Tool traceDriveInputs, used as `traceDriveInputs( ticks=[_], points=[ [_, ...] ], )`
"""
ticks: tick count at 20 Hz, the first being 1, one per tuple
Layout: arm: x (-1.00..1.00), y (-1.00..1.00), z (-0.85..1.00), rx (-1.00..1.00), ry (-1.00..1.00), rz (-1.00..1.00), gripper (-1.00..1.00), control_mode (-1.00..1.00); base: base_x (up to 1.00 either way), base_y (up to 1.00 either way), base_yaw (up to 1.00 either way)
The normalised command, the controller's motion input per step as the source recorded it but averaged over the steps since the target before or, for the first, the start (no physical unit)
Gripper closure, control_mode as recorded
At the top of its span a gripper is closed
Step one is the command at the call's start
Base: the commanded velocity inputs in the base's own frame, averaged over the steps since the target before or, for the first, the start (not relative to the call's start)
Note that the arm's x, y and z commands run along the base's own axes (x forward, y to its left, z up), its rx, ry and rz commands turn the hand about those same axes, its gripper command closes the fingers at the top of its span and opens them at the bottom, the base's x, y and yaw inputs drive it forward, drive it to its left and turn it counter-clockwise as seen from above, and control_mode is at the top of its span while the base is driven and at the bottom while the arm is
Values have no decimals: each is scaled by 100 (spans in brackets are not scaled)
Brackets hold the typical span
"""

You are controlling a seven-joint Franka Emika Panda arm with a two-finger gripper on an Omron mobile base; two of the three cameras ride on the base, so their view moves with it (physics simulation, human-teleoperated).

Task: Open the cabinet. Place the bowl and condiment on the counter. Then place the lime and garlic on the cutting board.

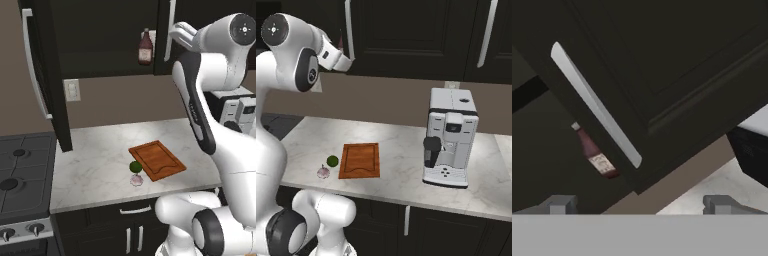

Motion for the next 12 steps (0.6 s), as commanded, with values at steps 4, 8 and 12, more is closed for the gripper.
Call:
traceDriveInputs(
  ticks=[4,8,12],
  points=[
    [23,0,11,1,6,0,-100,-100,0,0,0],
    [24,0,2,0,6,0,-100,-100,0,0,0],
    [14,-7,2,0,9,2,-100,-100,0,0,0]
  ],
)
